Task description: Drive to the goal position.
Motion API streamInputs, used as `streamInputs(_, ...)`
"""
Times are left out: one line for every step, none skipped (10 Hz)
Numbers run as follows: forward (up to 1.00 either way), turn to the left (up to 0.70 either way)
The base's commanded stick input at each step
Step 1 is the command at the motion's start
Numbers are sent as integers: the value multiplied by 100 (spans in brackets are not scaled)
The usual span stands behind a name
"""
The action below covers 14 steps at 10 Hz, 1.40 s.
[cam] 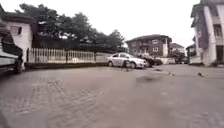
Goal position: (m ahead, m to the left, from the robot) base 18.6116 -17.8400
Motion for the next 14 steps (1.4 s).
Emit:
streamInputs(70,0)
streamInputs(70,0)
streamInputs(70,-4)
streamInputs(70,-19)
streamInputs(70,-34)
streamInputs(70,-35)
streamInputs(70,-35)
streamInputs(70,-35)
streamInputs(70,-23)
streamInputs(70,-3)
streamInputs(70,0)
streamInputs(70,0)
streamInputs(70,0)
streamInputs(70,0)
